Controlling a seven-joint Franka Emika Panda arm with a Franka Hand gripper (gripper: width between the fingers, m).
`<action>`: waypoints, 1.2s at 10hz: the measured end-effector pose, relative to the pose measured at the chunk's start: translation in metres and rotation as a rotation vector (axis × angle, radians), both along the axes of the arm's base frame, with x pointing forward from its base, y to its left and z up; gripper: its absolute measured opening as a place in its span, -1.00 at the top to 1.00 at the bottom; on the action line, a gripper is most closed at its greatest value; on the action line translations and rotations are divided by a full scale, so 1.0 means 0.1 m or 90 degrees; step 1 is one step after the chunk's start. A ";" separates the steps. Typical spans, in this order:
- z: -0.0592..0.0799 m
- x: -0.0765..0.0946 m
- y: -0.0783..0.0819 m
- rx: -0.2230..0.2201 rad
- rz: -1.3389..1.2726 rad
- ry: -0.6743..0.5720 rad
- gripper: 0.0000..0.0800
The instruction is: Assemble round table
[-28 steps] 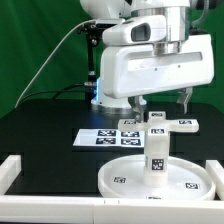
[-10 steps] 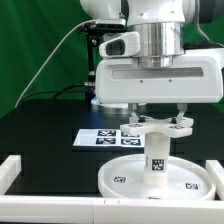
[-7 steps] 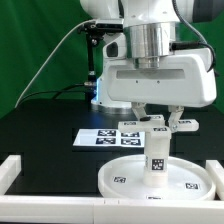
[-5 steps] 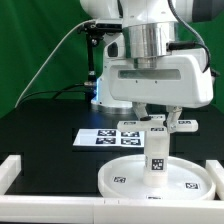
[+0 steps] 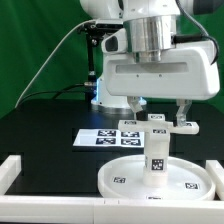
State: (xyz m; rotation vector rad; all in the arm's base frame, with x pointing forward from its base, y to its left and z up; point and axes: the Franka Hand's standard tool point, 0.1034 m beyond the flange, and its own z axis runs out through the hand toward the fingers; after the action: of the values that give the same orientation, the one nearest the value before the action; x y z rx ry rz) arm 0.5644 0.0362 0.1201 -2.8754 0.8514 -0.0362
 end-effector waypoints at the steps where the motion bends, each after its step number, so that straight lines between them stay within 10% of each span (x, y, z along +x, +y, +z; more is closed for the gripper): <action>1: 0.01 0.01 -0.04 -0.003 0.076 -0.011 -0.62; 12: -0.02 0.05 0.02 -0.109 0.871 -0.039 -0.62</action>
Offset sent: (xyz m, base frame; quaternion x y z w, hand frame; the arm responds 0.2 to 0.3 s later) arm -0.0104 0.0348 0.0001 -0.0325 -0.0683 -0.4307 0.8993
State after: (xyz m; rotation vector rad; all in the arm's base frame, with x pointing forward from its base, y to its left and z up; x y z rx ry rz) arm 0.5697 0.0386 0.1176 -2.9046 -1.2231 -0.0446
